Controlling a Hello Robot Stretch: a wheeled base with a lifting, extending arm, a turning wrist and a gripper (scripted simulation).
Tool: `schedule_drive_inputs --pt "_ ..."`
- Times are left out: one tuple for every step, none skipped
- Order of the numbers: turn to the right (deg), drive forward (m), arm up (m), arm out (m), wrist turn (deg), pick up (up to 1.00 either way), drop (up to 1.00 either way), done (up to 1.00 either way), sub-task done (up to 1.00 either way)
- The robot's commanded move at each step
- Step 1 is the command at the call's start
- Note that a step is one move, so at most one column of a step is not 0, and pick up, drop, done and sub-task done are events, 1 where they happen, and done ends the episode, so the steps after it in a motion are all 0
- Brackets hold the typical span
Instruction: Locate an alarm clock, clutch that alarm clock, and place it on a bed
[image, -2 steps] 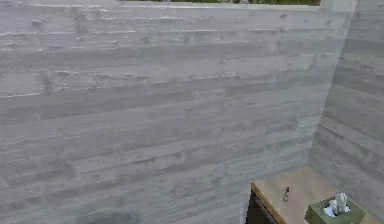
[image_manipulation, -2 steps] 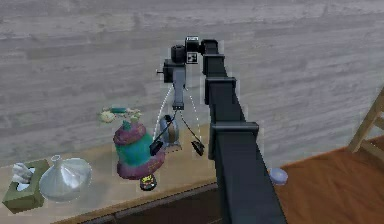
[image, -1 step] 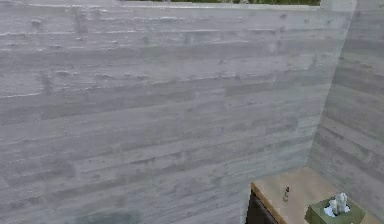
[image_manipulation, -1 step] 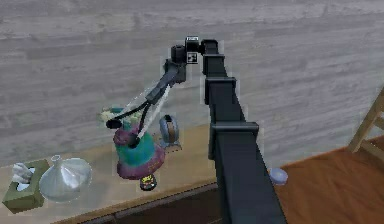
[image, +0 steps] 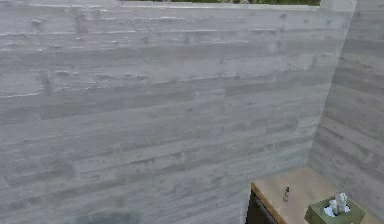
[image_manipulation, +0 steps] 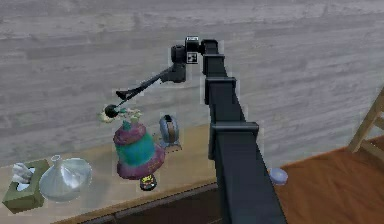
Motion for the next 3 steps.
schedule_drive_inputs --pt "0.0 0.00 0.00 0.00 45.0 0.00 0.00 0.00 0.00" --pt "0.0 0.00 0.00 0.00 21.0 0.00 0.00 0.00 0.00" --pt "0.0 0.00 -0.30 0.00 0.0 0.00 0.00 0.00 0.00"
